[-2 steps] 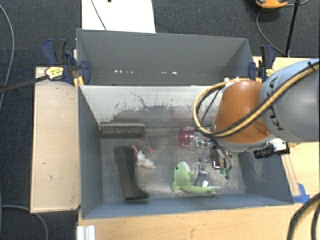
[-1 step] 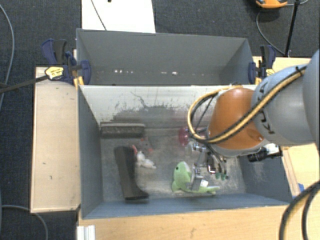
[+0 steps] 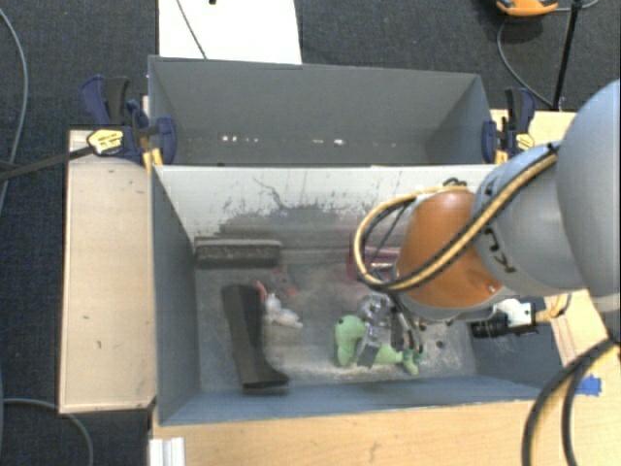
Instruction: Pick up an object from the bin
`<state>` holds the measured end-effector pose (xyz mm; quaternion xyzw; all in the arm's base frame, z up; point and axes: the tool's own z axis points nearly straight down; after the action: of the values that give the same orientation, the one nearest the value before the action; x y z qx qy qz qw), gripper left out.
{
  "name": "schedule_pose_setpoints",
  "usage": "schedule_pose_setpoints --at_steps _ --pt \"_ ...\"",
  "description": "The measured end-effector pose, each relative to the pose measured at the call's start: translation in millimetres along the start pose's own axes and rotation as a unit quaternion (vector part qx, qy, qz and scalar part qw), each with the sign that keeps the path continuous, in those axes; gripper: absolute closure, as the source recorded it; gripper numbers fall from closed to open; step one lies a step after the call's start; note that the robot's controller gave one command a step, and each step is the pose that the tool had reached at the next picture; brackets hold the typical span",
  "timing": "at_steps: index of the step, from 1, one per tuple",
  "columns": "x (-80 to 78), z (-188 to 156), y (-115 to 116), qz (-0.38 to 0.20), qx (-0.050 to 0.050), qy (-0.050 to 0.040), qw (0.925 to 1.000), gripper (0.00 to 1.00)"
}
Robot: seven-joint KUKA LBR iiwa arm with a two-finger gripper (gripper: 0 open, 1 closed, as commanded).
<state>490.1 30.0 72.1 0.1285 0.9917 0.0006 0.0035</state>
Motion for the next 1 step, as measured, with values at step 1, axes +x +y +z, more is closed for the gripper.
schedule_pose_setpoints --at_steps 1 --pt "0.0 0.0 0.0 0.000 0.000 0.0000 1.0000 1.00"
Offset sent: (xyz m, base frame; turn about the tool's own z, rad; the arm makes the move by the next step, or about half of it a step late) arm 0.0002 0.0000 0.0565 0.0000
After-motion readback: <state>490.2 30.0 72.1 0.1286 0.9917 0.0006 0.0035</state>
